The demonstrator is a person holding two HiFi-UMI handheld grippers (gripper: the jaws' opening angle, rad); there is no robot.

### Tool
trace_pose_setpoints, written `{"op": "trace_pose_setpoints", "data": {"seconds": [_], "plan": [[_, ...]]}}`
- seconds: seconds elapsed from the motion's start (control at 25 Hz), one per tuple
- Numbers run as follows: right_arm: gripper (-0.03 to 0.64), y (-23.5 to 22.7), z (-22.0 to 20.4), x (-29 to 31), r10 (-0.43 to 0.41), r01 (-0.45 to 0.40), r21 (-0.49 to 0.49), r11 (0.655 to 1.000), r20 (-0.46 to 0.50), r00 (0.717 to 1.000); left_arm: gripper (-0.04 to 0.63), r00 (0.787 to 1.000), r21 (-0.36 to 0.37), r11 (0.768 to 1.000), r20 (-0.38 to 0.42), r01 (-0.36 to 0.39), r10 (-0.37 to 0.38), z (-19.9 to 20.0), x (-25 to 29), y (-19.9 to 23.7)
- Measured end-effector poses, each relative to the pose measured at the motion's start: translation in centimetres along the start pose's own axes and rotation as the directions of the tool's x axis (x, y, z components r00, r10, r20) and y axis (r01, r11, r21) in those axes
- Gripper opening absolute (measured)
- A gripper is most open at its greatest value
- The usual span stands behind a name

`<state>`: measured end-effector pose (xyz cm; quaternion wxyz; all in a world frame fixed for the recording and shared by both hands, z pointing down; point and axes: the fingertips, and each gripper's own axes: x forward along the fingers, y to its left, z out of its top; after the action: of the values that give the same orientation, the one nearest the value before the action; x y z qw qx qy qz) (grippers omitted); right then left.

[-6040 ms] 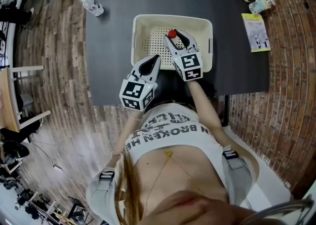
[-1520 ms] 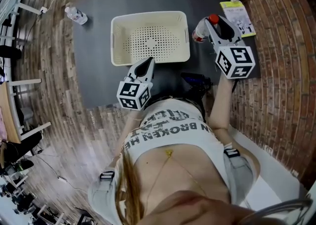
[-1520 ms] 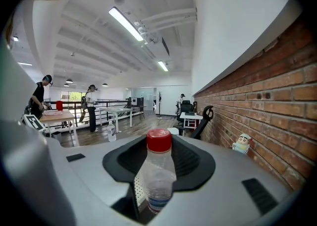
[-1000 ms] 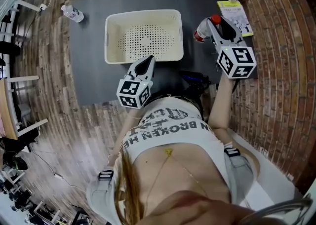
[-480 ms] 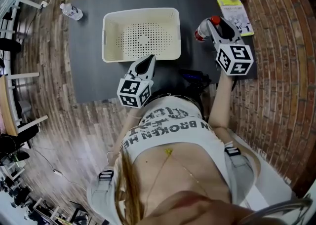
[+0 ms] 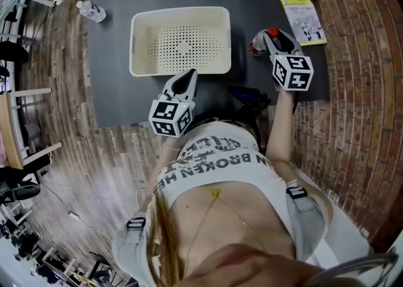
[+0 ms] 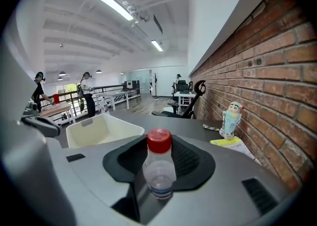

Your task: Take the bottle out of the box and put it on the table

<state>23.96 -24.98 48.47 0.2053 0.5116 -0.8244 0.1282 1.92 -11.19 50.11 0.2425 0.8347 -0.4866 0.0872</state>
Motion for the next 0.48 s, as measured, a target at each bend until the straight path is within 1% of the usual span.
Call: {"op": "trace_pose_setpoints", "data": {"seconds": [0.24, 0.48], "plan": [[0.144, 0.2, -2.3, 0.8, 0.001, -0.002, -0.007, 1.0, -0.045, 0.999, 0.005, 1.0, 0.0, 1.0, -0.002, 0.001, -0.001, -0.1, 0.0, -0.1], [0.144, 0.0, -2.6, 0.9, -0.012, 0.012, 0.002, 1.0, -0.026, 1.0, 0.005, 1.0, -0.001, 1.0, -0.001, 0.001, -0.001, -0.2, -0.1, -0.3]]}}
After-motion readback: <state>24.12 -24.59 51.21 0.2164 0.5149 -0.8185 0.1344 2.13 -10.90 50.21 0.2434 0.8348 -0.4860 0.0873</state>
